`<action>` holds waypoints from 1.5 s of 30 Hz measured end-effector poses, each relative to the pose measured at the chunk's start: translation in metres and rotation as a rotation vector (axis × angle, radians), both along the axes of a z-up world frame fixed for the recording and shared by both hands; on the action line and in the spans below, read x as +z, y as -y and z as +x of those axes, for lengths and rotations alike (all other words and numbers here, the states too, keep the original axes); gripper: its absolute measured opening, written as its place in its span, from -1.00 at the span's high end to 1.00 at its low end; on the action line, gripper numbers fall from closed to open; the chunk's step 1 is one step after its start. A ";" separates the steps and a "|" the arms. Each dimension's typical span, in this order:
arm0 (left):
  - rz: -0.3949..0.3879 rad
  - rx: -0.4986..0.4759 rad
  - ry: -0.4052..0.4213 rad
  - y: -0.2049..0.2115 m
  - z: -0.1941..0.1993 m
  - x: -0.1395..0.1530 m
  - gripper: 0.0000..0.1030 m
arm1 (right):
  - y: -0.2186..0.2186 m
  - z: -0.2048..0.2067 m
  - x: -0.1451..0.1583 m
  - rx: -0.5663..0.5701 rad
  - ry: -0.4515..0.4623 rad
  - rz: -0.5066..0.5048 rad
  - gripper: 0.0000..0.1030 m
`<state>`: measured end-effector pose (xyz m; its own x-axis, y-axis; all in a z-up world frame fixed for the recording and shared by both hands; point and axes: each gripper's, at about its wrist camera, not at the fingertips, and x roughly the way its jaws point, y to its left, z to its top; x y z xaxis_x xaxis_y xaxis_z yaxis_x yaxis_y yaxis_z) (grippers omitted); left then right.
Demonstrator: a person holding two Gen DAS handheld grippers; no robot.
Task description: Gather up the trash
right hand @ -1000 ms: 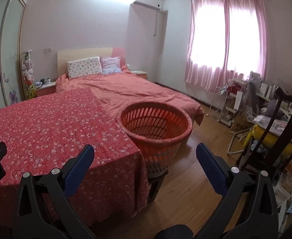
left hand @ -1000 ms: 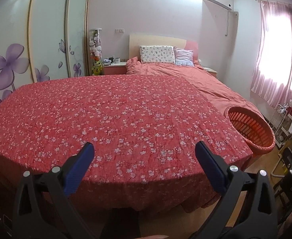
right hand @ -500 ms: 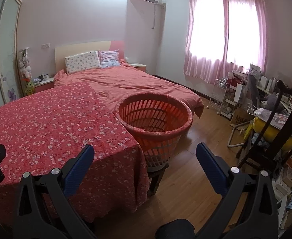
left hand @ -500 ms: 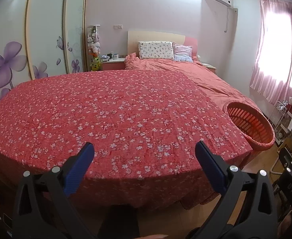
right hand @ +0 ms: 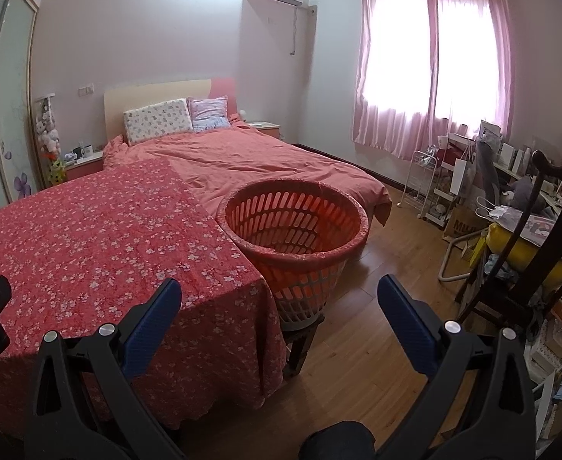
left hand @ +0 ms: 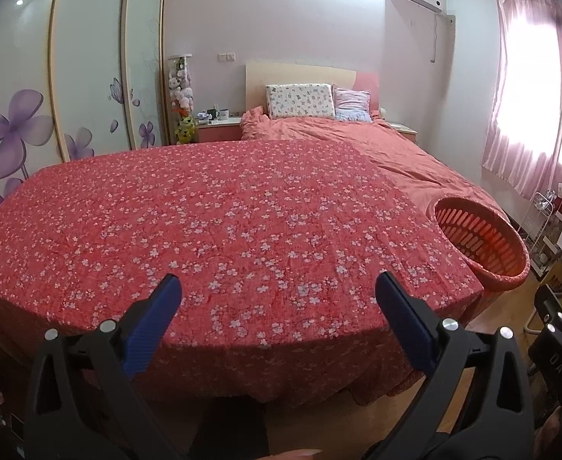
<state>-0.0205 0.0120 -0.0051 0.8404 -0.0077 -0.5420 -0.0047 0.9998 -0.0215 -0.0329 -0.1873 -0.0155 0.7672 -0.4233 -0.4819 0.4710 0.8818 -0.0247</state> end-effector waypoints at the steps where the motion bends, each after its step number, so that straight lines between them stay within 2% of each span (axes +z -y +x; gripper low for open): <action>1: 0.002 0.003 0.002 0.000 0.000 0.001 -0.92 | 0.000 0.000 0.000 0.000 0.001 0.000 -0.96; 45: -0.006 0.014 0.011 0.001 -0.002 0.006 -0.92 | -0.002 0.000 0.003 0.010 0.014 0.001 -0.96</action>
<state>-0.0229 0.0114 0.0013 0.8464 0.0013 -0.5326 -0.0186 0.9995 -0.0272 -0.0332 -0.1856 -0.0122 0.7782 -0.4151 -0.4713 0.4622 0.8866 -0.0177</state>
